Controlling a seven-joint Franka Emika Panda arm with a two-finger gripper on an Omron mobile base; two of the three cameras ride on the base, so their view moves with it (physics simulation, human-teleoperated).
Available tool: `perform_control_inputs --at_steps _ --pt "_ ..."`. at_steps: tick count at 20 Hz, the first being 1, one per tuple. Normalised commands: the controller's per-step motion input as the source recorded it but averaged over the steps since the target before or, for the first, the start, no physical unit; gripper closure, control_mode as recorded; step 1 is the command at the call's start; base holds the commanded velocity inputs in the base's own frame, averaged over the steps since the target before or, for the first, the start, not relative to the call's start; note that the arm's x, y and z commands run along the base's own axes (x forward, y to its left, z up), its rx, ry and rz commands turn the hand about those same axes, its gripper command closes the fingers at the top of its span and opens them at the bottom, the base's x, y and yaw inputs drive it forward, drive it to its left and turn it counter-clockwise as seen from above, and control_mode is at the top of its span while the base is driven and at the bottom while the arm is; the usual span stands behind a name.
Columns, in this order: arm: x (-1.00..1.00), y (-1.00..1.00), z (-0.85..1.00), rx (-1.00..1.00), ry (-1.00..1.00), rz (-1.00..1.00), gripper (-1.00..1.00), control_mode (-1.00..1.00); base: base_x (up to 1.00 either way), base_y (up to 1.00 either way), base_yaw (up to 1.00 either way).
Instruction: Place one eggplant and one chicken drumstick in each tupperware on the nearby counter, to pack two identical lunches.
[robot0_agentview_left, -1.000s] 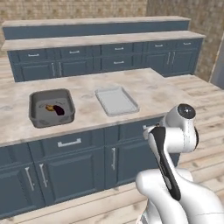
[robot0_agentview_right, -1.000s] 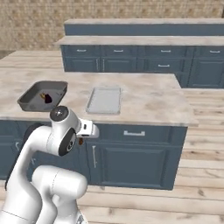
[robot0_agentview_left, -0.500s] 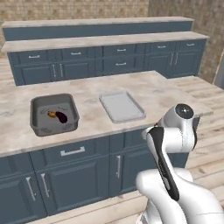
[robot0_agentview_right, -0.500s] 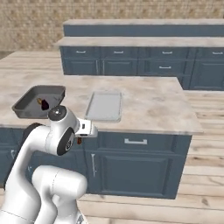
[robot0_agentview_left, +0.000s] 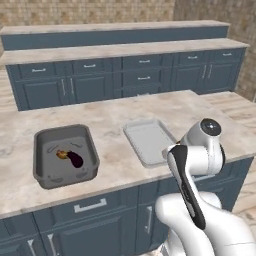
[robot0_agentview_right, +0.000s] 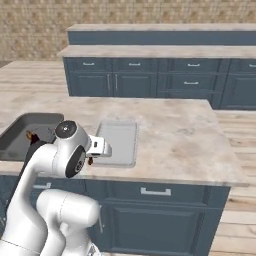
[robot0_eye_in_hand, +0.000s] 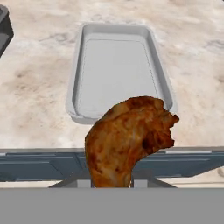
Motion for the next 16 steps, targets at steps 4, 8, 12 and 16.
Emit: perform_control_inputs --at_steps 4,8,12,16 --pt "0.0 0.0 0.0 0.0 0.0 0.0 1.0 1.0 0.5 -0.21 0.0" --pt "0.0 0.0 0.0 0.0 0.0 0.0 1.0 1.0 0.28 -0.28 0.0" --pt "0.02 -0.09 0.0 0.0 0.0 0.0 1.0 -1.0 0.05 -0.26 0.0" --pt "0.24 -0.18 -0.05 0.0 0.0 0.0 1.0 -1.0 0.0 0.0 0.0"
